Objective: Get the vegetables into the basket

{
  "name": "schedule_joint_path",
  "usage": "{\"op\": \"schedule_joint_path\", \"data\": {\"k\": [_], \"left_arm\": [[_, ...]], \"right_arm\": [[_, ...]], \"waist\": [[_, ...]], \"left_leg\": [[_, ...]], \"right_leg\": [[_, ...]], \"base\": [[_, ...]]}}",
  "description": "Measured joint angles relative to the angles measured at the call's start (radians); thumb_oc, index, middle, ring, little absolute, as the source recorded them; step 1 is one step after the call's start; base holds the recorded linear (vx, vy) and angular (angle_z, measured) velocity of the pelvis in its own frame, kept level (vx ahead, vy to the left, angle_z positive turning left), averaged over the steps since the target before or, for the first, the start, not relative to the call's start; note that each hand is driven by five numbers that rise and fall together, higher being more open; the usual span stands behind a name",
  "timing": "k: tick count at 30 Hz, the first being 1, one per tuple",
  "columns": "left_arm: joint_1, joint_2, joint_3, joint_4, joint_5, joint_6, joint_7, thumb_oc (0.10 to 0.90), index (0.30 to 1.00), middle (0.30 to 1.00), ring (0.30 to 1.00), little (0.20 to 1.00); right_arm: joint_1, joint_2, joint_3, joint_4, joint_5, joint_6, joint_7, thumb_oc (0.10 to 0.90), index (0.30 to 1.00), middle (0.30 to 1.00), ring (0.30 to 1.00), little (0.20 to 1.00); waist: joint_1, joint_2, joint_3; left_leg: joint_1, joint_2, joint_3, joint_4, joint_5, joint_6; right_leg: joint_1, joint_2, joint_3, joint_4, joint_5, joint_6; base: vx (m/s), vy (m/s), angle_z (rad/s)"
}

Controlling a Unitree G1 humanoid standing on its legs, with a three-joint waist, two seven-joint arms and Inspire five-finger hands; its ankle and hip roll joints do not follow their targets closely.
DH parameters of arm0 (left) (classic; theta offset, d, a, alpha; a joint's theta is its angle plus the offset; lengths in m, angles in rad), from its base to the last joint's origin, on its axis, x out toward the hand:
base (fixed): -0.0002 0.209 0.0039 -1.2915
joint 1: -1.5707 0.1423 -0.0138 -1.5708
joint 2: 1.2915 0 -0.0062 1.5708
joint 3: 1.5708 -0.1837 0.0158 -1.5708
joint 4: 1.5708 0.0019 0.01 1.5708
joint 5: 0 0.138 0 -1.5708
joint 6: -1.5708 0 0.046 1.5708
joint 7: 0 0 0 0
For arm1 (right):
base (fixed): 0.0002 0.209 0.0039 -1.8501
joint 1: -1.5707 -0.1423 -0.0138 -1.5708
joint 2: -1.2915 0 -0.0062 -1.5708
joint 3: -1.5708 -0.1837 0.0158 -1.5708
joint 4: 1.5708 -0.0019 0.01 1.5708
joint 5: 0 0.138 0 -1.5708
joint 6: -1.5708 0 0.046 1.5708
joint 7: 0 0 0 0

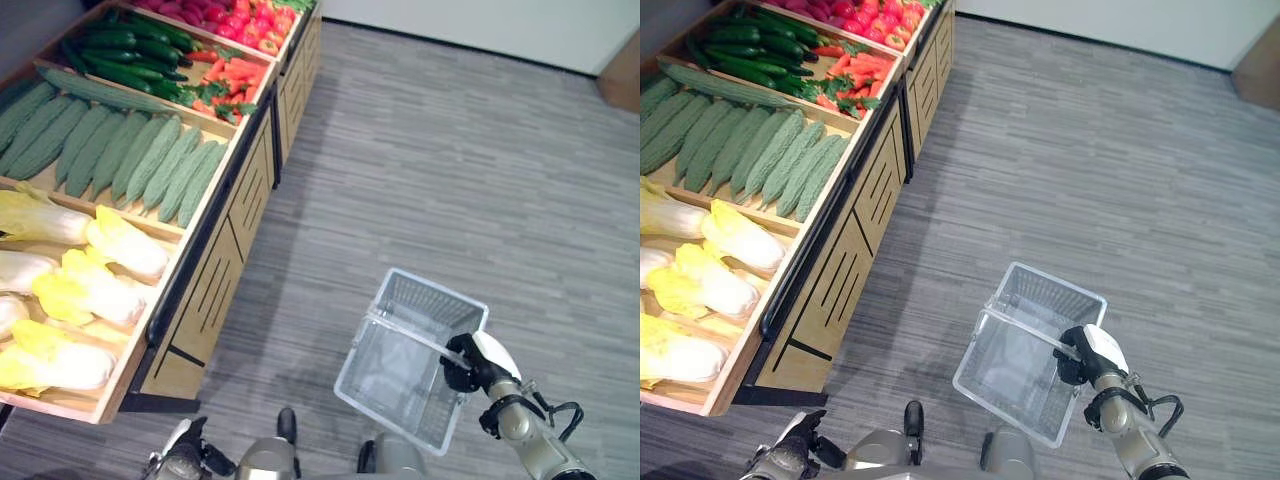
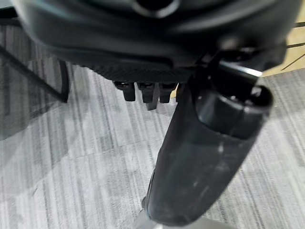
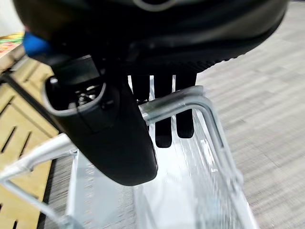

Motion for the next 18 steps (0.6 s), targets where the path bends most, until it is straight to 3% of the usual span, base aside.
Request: {"op": "schedule_joint_path", "data": {"k": [3,5,6,8,11,12,16,18], "left_arm": [[-0.003,-0.005,-0.001,0.013,0.000,0.001,0.003,0.900,1.000,1.000,1.000,1.000],[0.006,-0.019,-0.001,0.015,0.000,0.001,0.008,0.900,1.000,1.000,1.000,1.000],[0.012,-0.015,0.001,0.015,0.000,0.000,0.008,0.900,1.000,1.000,1.000,1.000],[0.016,-0.029,0.003,0.008,0.000,-0.002,0.008,0.900,1.000,1.000,1.000,1.000],[0.050,-0.046,0.008,0.004,0.000,0.000,0.005,0.900,1.000,1.000,1.000,1.000],[0.054,-0.051,0.007,0.001,-0.001,0.004,0.004,0.900,1.000,1.000,1.000,1.000],[0.044,-0.058,0.006,-0.008,0.000,0.005,0.003,0.900,1.000,1.000,1.000,1.000],[0.036,-0.062,0.006,0.002,0.000,0.005,0.005,0.900,1.000,1.000,1.000,1.000]], "right_arm": [[-0.002,0.009,0.007,0.001,0.001,0.000,0.000,0.400,0.300,0.300,0.300,0.300],[0.003,0.011,0.013,0.001,0.000,-0.001,0.000,0.400,0.300,0.300,0.300,0.300],[0.018,0.013,0.019,0.002,0.001,-0.001,0.001,0.400,0.300,0.300,0.300,0.300],[0.013,0.010,0.020,0.029,0.001,0.002,0.002,0.400,0.300,0.300,0.300,0.300],[-0.003,0.001,0.020,0.035,0.001,0.005,0.009,0.400,0.300,0.300,0.300,0.300],[-0.006,-0.008,0.013,0.031,0.002,0.002,0.008,0.400,0.300,0.300,0.300,0.300],[-0.013,-0.035,0.008,0.031,0.002,0.002,0.008,0.400,0.300,0.300,0.300,0.300],[-0.013,-0.036,-0.005,0.032,0.002,0.001,0.008,0.400,0.300,0.300,0.300,0.300]], "waist": [[-0.026,0.001,0.002],[-0.028,0.001,0.003],[-0.038,0.000,0.002],[-0.035,0.006,0.000],[-0.011,0.044,-0.006],[-0.018,0.046,-0.006],[-0.011,0.052,-0.005],[-0.007,0.063,-0.005]], "left_leg": [[-0.007,-0.002,-0.066,0.003,0.007,0.010],[0.005,-0.005,-0.101,0.005,-0.003,-0.007],[0.007,-0.007,-0.146,0.009,-0.014,-0.023],[0.033,0.015,-0.159,-0.002,-0.016,-0.044],[0.050,0.079,-0.156,0.012,-0.028,-0.085],[0.043,0.098,-0.167,0.037,-0.029,-0.099],[0.025,0.126,-0.181,0.060,-0.014,-0.121],[0.009,0.136,-0.185,0.083,-0.012,-0.134]], "right_leg": [[0.007,0.010,0.045,-0.253,0.110,0.007],[0.021,0.014,0.067,-0.302,0.160,0.009],[0.063,0.015,0.075,-0.332,0.188,-0.006],[0.084,0.027,0.038,-0.335,0.244,-0.042],[0.131,0.079,-0.005,-0.352,0.237,-0.066],[0.157,0.097,-0.042,-0.368,0.232,-0.093],[0.175,0.114,-0.102,-0.359,0.205,-0.126],[0.178,0.124,-0.127,-0.342,0.172,-0.125]], "base": [[0.21,-0.121,0.71],[0.23,-0.169,0.67],[0.21,-0.179,1.01],[0.21,-0.196,0.77],[0.15,-0.192,0.26],[0.17,-0.219,0.43],[0.13,-0.189,0.45],[0.08,-0.167,0.44]]}}
